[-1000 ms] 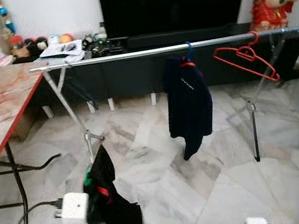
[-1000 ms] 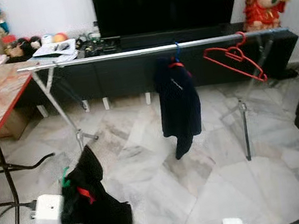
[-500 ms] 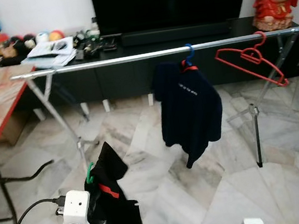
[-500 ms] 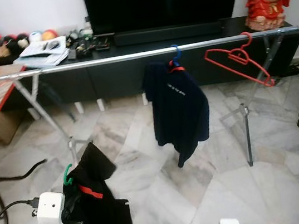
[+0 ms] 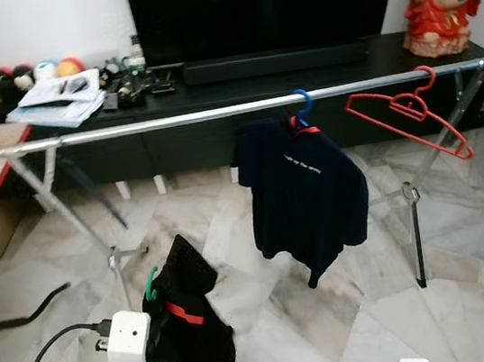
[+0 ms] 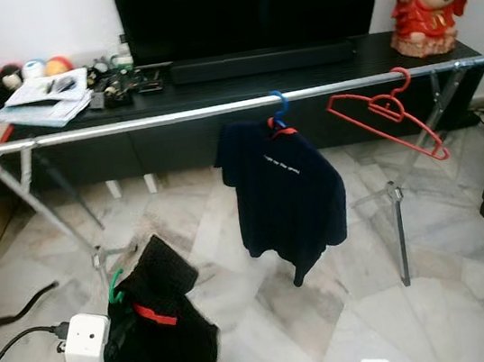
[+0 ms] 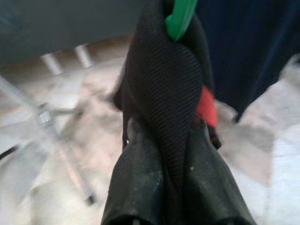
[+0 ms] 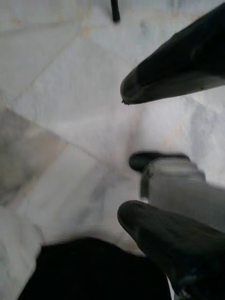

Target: Hang hanger

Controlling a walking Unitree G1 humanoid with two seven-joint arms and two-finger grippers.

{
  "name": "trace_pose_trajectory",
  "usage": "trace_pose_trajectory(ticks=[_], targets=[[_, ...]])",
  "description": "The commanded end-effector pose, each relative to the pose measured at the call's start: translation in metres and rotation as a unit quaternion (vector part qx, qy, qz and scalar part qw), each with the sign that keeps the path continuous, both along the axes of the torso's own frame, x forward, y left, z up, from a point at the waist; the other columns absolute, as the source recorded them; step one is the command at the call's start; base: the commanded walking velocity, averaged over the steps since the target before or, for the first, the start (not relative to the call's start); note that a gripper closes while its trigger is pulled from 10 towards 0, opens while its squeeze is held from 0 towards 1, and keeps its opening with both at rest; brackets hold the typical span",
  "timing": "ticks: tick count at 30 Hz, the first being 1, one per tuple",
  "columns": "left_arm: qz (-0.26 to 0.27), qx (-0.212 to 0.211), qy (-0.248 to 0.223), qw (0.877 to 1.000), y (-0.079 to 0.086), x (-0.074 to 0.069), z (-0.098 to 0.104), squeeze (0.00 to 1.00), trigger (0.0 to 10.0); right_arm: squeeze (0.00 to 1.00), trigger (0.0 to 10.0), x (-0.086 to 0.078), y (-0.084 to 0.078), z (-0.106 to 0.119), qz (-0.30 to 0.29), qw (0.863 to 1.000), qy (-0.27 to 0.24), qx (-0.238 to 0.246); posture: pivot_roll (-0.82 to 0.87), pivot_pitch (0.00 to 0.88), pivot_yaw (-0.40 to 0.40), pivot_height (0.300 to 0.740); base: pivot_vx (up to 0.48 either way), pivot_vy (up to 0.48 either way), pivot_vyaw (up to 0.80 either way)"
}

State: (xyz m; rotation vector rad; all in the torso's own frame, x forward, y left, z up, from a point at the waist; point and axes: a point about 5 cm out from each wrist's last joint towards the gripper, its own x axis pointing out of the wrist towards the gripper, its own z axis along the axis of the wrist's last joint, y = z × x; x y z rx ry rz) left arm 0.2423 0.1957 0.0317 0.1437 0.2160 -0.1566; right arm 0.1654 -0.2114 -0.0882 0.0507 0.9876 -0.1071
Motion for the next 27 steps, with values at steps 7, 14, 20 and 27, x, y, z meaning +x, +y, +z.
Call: trace_pose_trajectory(ticks=[7, 14, 20, 27], targets=[[-0.011, 0.007, -0.014, 1.0, 0.0003, 0.0029, 0.0071, 0.0, 10.0, 0.0, 10.0, 0.0009, 0.0055, -0.0006, 0.006, 1.0, -0.001, 0.004, -0.02, 0.072, -0.007, 0.74, 0.366, 0.0, 0.0], [-0.016, 0.004, -0.014, 1.0, -0.0031, 0.0027, 0.0066, 0.0, 10.0, 0.0, 10.0, -0.0012, 0.005, -0.0013, 0.011, 1.0, 0.002, 0.004, -0.02, 0.063, -0.005, 0.74, 0.371, 0.0, 0.0], [-0.022, 0.007, -0.008, 1.0, -0.0051, 0.0023, 0.004, 0.0, 10.0, 0.0, 10.0, -0.0018, 0.0062, -0.0018, 0.012, 1.0, 0.003, 0.005, -0.03, 0.063, -0.006, 0.74, 0.365, 0.0, 0.0], [-0.021, 0.009, -0.002, 1.0, -0.0062, 0.0012, 0.0009, 0.0, 10.0, 0.0, 10.0, -0.0017, 0.0079, -0.002, 0.015, 1.0, 0.003, 0.006, -0.02, 0.066, -0.01, 0.74, 0.083, 0.0, 0.0]])
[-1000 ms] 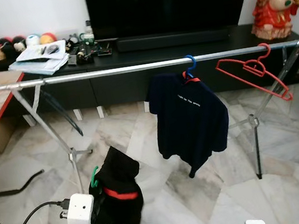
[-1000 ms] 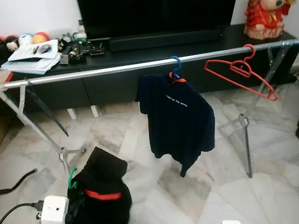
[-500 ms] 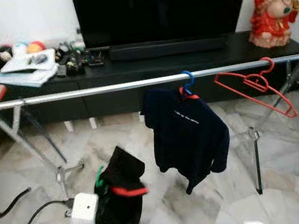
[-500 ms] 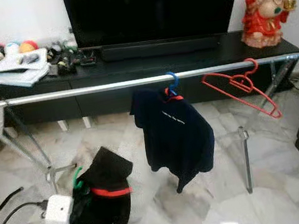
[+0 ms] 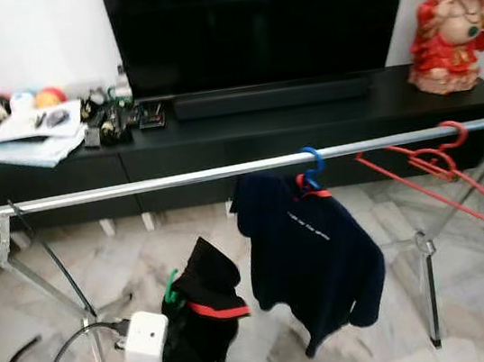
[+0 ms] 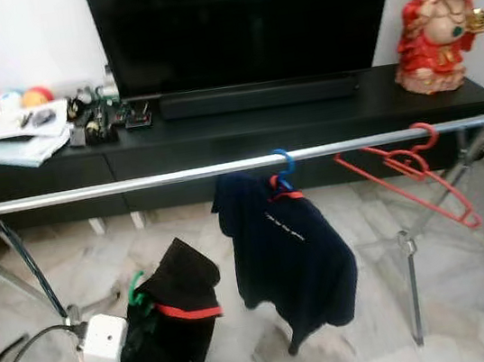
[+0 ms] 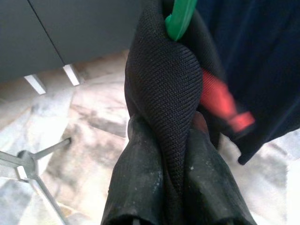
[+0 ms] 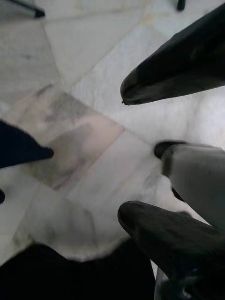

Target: Hang hanger

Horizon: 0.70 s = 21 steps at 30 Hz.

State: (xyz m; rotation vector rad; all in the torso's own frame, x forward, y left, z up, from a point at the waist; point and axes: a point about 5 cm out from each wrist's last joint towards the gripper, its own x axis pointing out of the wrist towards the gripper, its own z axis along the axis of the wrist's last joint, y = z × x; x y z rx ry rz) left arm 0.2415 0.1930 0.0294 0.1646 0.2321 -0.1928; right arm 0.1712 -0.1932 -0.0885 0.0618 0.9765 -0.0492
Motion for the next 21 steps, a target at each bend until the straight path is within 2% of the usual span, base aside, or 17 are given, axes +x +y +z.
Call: trace_pose_trajectory(ticks=[1, 4, 6, 9, 21], targets=[[-0.001, -0.003, -0.012, 1.0, -0.0031, 0.0018, 0.0032, 0.0, 10.0, 0.0, 10.0, -0.0075, -0.01, -0.0018, -0.007, 1.0, 0.01, -0.012, -0.02, 0.066, -0.01, 0.74, 0.0, 0.0, 0.0], [0.01, -0.014, -0.017, 1.0, -0.0002, 0.0016, 0.0045, 0.0, 10.0, 0.0, 10.0, -0.0053, -0.0082, -0.001, -0.009, 1.0, 0.005, -0.01, -0.02, 0.077, -0.014, 0.74, 0.0, 0.0, 0.0], [0.014, 0.0, -0.01, 1.0, 0.0022, 0.0016, 0.0036, 0.0, 10.0, 0.0, 10.0, -0.0039, -0.0079, -0.0005, -0.008, 1.0, 0.003, -0.009, -0.02, 0.083, -0.016, 0.74, 0.0, 0.0, 0.0], [0.024, 0.001, -0.024, 0.999, 0.0047, 0.0017, 0.0059, 0.0, 10.0, 0.0, 10.0, -0.0026, -0.0081, 0.0002, -0.008, 1.0, 0.0, -0.009, -0.02, 0.087, -0.017, 0.74, 0.0, 0.0, 0.0], [0.021, 0.006, -0.022, 1.0, 0.004, 0.003, 0.0061, 0.0, 10.0, 0.0, 10.0, -0.0007, -0.0104, 0.0015, 0.003, 1.0, -0.004, -0.016, -0.02, 0.096, -0.019, 0.74, 0.0, -0.287, 0.0]])
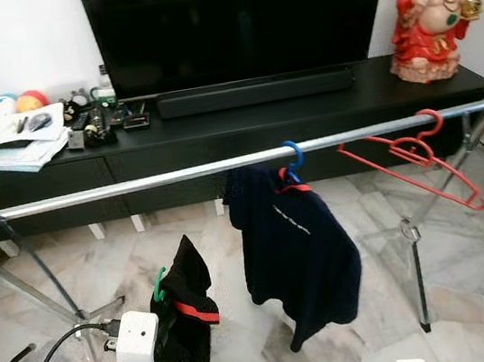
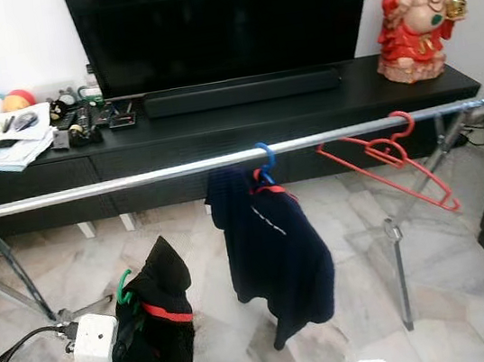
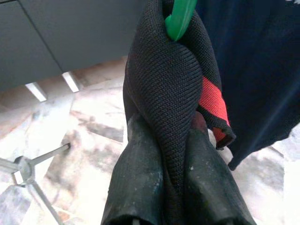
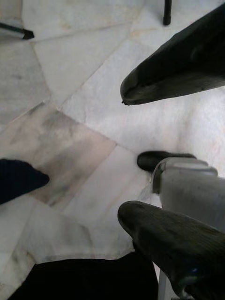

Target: Hang hanger

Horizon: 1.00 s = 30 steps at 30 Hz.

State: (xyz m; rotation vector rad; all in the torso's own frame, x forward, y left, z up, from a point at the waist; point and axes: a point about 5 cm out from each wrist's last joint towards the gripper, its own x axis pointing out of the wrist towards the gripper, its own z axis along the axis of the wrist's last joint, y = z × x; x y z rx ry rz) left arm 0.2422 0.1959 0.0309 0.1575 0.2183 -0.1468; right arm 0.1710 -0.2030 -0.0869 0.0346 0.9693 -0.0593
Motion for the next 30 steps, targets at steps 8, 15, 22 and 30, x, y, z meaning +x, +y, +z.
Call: trace_pose_trajectory(ticks=[8, 15, 22, 30], targets=[[-0.004, 0.009, -0.013, 1.0, -0.001, 0.002, 0.005, 0.0, 10.0, 0.0, 10.0, 0.002, 0.012, -0.001, 0.012, 1.0, -0.002, 0.005, -0.02, 0.101, -0.024, 0.74, 0.0, -0.306, 0.46], [0.003, 0.014, -0.011, 1.0, 0.001, 0.001, 0.004, 0.0, 10.0, 0.0, 10.0, 0.002, 0.02, -0.002, 0.014, 1.0, -0.002, 0.01, -0.02, 0.103, -0.027, 0.74, 0.0, -0.41, 0.33], [-0.002, 0.019, 0.008, 1.0, 0.001, 0.0, -0.002, 0.0, 10.0, 0.0, 10.0, 0.007, 0.026, 0.0, 0.015, 0.999, -0.006, 0.03, -0.02, 0.101, -0.029, 0.74, 0.0, -0.055, 0.0], [0.03, 0.024, 0.001, 0.999, 0.012, -0.001, 0.0, 0.0, 10.0, 0.0, 10.0, 0.01, 0.019, 0.002, 0.011, 0.999, -0.01, 0.03, -0.02, 0.096, -0.03, 0.74, 0.0, 0.0, 0.0]])
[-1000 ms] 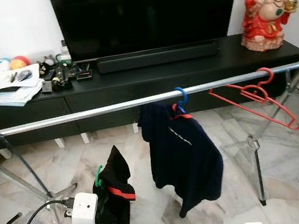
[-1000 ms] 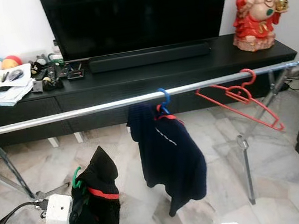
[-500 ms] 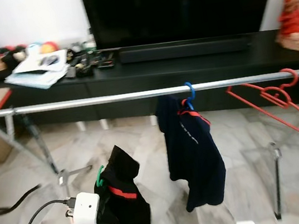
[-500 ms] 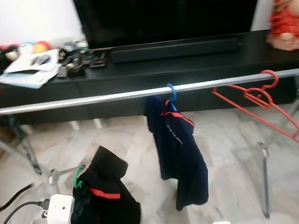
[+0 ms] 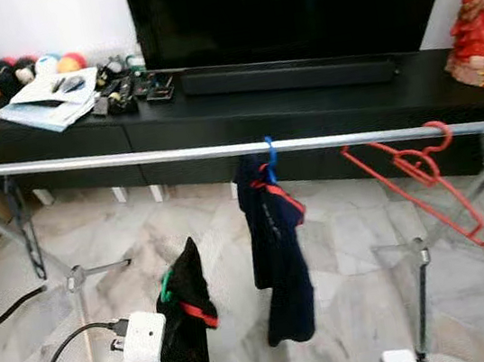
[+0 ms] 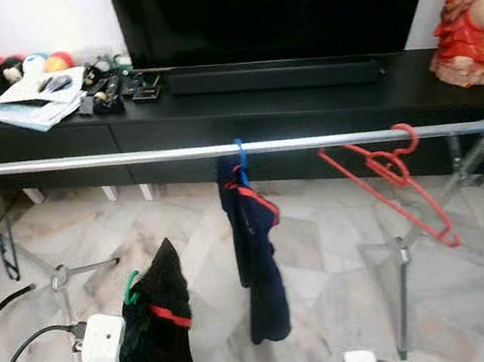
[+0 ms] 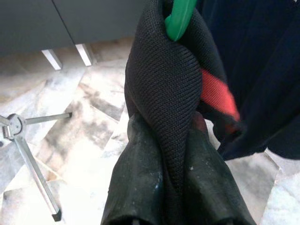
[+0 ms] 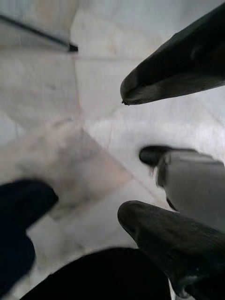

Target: Hang hanger

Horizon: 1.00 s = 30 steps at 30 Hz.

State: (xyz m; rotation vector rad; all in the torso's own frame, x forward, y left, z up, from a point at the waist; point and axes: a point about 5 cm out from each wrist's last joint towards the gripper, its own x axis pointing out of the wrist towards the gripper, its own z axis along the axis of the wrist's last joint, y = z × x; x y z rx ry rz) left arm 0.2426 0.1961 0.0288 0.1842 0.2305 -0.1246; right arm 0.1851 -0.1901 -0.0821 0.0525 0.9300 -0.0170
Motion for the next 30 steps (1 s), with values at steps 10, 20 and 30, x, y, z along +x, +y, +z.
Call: trace_pose_trajectory(ticks=[10, 20, 30], targets=[[0.061, 0.037, -0.021, 0.997, 0.039, -0.01, 0.01, 0.0, 10.0, 0.0, 10.0, -0.009, -0.008, -0.003, -0.005, 1.0, 0.017, 0.008, -0.01, 0.088, -0.035, 0.74, 0.0, 0.0, 0.0], [0.092, 0.018, -0.021, 0.995, 0.046, -0.016, 0.009, 0.0, 10.0, 0.0, 10.0, -0.009, -0.003, -0.004, 0.001, 1.0, 0.019, 0.009, -0.01, 0.064, -0.039, 0.74, 0.024, 0.0, 0.0], [0.095, 0.01, -0.023, 0.995, 0.049, -0.016, 0.01, 0.0, 10.0, 0.0, 10.0, -0.01, 0.006, -0.006, 0.025, 0.999, 0.027, 0.001, -0.02, 0.049, -0.032, 0.74, 0.309, 0.0, 0.0]])
